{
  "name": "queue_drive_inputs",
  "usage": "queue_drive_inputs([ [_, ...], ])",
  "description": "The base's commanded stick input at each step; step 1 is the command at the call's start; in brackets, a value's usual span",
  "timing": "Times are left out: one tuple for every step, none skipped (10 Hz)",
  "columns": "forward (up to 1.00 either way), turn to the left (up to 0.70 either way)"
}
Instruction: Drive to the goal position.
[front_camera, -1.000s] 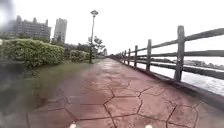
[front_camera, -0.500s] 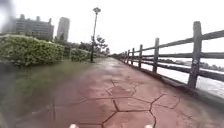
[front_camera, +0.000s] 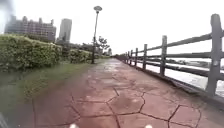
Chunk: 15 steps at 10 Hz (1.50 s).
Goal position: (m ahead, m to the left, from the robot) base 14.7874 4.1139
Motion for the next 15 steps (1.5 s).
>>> queue_drive_inputs([
  [0.85,0.01],
  [0.85,0.01],
  [0.85,0.01],
  [0.85,0.01],
  [0.85,0.01],
  [0.85,0.01],
  [0.85,0.01],
  [0.85,0.01],
  [0.85,0.01],
  [0.85,0.01],
  [0.85,0.01],
  [0.85,0.01],
  [0.85,0.01],
  [0.85,0.01],
  [0.85,0.01],
])
